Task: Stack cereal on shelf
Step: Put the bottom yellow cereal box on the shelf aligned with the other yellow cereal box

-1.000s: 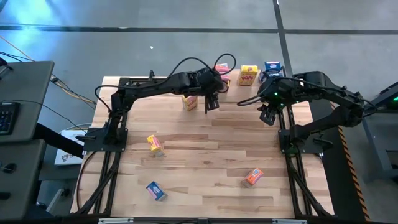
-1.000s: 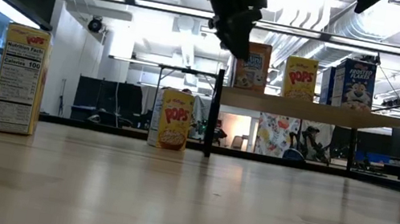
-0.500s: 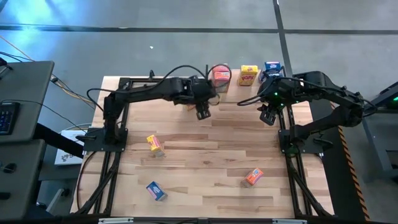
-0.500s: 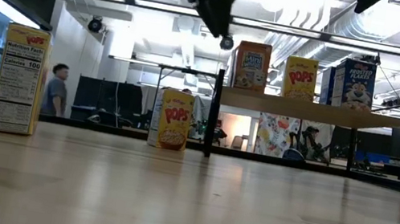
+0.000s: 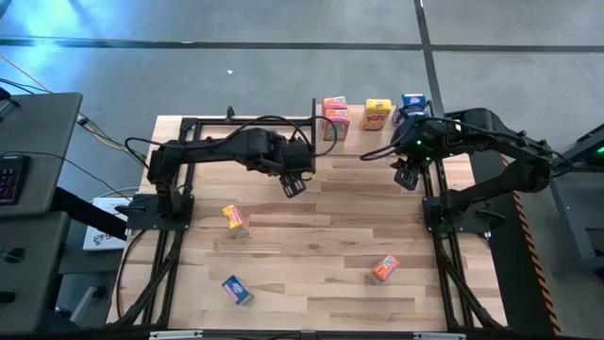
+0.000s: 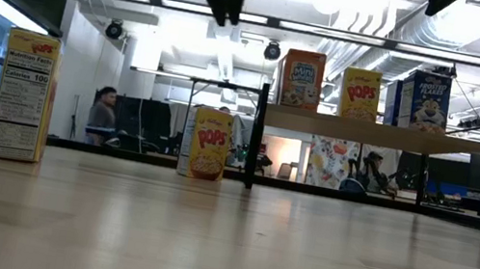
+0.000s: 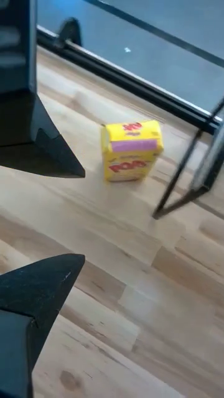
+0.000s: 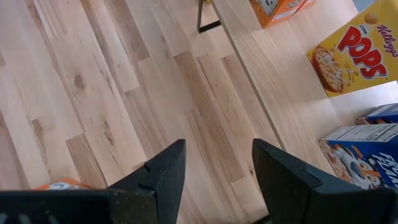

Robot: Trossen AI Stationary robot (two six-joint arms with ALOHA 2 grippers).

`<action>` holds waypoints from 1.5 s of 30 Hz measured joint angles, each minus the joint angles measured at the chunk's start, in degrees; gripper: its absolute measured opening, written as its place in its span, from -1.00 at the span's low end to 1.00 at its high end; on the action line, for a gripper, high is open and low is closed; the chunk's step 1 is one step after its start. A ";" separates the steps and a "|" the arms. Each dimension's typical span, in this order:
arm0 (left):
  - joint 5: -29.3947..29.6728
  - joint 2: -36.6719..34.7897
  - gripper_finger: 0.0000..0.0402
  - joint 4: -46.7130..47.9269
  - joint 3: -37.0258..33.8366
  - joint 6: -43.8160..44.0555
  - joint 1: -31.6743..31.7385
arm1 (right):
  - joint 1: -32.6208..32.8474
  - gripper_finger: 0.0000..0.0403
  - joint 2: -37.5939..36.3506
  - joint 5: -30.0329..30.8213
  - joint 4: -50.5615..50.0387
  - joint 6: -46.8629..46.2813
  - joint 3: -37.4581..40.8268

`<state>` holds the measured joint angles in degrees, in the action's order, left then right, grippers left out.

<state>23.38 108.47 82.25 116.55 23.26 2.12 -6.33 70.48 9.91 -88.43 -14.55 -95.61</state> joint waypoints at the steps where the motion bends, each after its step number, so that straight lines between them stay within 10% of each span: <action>1: -0.06 -0.01 0.01 1.24 0.00 0.60 0.06 | 0.00 -0.12 0.00 0.00 0.00 0.00 0.00; 16: -0.33 0.04 0.01 7.79 0.00 9.34 -4.76 | 0.00 -0.12 0.00 -0.02 0.00 0.00 0.00; 45: -11.14 -4.31 0.01 7.62 -11.15 78.47 -21.11 | 0.00 -0.12 0.00 0.00 0.00 0.00 0.00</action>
<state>12.23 104.17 89.87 105.41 101.73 -18.99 -6.33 70.48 9.91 -88.42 -14.55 -95.61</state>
